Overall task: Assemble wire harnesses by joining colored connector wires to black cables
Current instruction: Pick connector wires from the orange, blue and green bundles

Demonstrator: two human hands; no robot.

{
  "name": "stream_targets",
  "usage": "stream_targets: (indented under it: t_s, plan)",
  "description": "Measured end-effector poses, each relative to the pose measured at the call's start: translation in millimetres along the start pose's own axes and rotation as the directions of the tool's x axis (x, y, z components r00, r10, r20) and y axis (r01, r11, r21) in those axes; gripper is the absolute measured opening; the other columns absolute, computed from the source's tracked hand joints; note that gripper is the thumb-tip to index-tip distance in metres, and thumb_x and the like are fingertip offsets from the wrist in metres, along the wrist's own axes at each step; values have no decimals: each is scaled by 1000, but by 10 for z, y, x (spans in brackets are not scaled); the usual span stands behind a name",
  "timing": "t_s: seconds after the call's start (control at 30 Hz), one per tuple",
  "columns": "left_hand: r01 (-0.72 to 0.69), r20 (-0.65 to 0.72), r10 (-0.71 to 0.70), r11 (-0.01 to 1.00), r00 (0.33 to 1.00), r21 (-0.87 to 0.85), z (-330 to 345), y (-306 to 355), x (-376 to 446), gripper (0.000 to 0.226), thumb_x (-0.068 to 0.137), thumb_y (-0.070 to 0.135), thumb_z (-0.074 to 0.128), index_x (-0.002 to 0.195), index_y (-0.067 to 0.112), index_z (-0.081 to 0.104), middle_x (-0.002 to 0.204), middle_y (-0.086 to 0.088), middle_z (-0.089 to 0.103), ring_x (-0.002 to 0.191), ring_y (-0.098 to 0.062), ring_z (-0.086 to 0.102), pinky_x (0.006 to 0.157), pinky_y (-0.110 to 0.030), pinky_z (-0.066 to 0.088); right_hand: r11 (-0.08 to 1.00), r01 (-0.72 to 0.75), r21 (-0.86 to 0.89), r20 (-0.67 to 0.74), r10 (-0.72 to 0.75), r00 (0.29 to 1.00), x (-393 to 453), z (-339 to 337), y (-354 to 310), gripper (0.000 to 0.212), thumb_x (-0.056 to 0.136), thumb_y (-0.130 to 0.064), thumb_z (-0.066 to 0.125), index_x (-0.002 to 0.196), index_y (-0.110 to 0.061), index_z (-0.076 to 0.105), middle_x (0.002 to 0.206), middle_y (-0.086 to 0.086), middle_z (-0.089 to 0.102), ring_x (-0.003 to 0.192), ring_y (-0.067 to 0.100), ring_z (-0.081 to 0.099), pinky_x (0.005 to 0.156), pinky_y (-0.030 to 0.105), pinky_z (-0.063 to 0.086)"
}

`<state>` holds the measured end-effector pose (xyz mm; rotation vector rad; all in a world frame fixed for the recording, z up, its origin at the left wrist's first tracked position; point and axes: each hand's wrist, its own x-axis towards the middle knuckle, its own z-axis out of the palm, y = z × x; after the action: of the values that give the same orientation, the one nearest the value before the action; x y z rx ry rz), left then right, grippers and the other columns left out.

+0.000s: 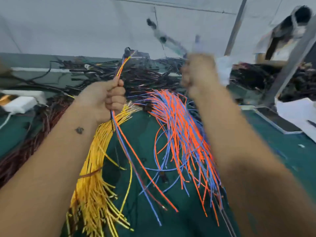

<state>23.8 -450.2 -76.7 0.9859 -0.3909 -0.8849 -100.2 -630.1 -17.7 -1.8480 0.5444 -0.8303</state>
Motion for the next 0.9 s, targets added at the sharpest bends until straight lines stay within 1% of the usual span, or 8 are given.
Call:
stream_targets:
  t_s: [0.1,0.2,0.4,0.5,0.6,0.67,0.73,0.9]
  plan:
    - [-1,-77,-4,998,997,-66,-106,-218,118,32,102,28,34,72,20,44,39,8,24,31,-2,14,30,-12,12,954,-267,136,83,257,963,-340,913,637,37,98,-2,38,64,-15,37,39,-4,32,30,5,29,38,12,24]
    - [-37,-256,4,991,967,-125,-233,-584,231,34,104,25,30,73,17,42,36,9,24,26,0,19,30,-12,9,882,-394,261,127,373,919,-465,1456,1141,41,99,-13,44,59,-18,39,49,3,35,41,14,31,43,22,22]
    - [-191,-461,54,947,886,-256,-398,-803,316,37,105,23,31,70,15,38,35,8,27,26,-3,22,28,-12,17,833,-255,491,82,248,965,-473,1437,1298,41,97,-11,39,59,-22,33,43,-8,25,36,7,19,39,14,16]
    - [-213,-517,85,957,852,-195,-334,-826,324,36,106,22,32,74,12,43,40,1,49,31,-10,48,34,-16,42,811,-163,562,75,146,986,-492,1299,1310,40,100,-15,39,61,-25,34,46,-10,22,39,5,15,39,14,14]
    - [-218,-482,126,966,867,-139,-289,-855,289,31,106,19,31,82,7,46,65,-12,69,56,-18,68,53,-23,57,899,-6,437,83,-33,996,-521,1284,1254,33,98,-22,43,67,-28,55,49,-16,35,45,5,29,46,21,26]
    - [-220,-448,128,962,885,-160,-293,-844,276,29,105,17,32,86,5,50,72,-13,71,61,-19,70,56,-25,59,954,98,284,107,-133,985,-569,1310,1225,24,98,-18,46,98,-23,69,70,-15,59,65,7,52,64,29,45]
    - [-202,-432,122,969,894,-144,-308,-847,260,29,105,17,34,91,5,56,71,-7,72,54,-12,68,50,-21,56,982,158,100,214,-176,961,-618,1334,1226,29,99,-15,47,121,-19,64,103,0,71,97,19,64,91,42,50]
    - [-172,-394,95,971,914,-164,-357,-839,231,30,105,21,34,98,7,59,70,-1,73,63,-10,71,60,-23,56,841,339,-422,427,-146,893,-763,1341,1156,45,99,-34,41,144,-44,37,117,10,67,109,37,59,85,46,51]
